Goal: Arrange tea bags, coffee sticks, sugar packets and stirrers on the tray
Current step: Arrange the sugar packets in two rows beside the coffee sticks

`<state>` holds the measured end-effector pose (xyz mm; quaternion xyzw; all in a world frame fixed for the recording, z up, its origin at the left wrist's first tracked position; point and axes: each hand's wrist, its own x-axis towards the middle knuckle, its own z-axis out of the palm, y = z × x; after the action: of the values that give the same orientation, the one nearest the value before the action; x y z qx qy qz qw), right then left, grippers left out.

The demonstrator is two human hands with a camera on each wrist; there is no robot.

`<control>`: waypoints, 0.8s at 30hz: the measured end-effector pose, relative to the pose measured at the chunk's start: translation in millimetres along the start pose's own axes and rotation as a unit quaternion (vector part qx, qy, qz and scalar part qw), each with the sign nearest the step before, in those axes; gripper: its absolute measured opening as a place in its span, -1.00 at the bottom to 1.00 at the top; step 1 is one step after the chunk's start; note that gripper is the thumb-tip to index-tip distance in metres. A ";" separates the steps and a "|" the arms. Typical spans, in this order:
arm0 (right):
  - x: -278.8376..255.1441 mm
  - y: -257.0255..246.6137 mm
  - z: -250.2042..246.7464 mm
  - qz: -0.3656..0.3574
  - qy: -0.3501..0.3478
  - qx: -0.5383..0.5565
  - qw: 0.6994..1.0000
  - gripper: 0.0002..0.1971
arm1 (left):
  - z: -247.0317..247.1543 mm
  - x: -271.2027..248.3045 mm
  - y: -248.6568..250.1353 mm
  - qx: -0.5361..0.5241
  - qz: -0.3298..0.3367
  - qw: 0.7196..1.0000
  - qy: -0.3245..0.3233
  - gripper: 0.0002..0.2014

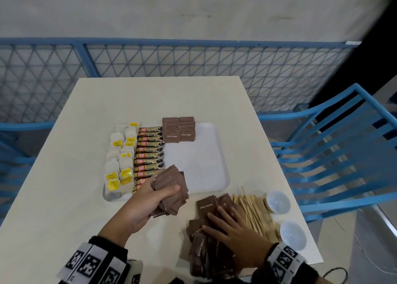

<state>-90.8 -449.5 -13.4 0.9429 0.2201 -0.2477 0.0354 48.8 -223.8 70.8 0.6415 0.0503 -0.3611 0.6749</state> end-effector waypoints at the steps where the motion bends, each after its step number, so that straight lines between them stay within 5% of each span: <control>1: 2.0 1.2 2.0 0.000 -0.002 0.007 1.000 0.23 | -0.1 -1.3 -1.3 -0.001 0.000 1.000 0.004 -0.57; 6: 19.7 3.4 -7.1 -0.034 0.021 0.054 0.998 -0.09 | 0.3 -4.6 -7.1 -0.012 -0.008 1.000 0.020 -0.53; 15: 9.1 6.5 -51.9 -0.046 0.024 0.164 0.985 -0.26 | 8.4 -8.6 -7.4 -0.066 0.010 0.997 0.027 -0.58; 18: 0.4 3.7 -85.3 -0.008 0.127 0.328 0.936 -0.51 | 12.9 -10.9 -7.1 -0.088 0.012 0.995 0.036 -0.57; 21: 3.2 -2.8 -114.4 0.038 0.214 0.478 0.851 -0.76 | 18.9 -14.3 -6.9 -0.100 0.013 0.994 0.034 -0.51; 24: 13.1 -9.0 -130.2 0.047 0.248 0.577 0.777 -0.79 | 24.3 -18.7 -5.2 -0.107 0.015 0.994 0.025 -0.39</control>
<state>-25.6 -413.3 94.6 0.8245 -0.0074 -0.0839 -0.5595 22.6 -237.3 80.7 0.5755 0.0959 -0.3273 0.7433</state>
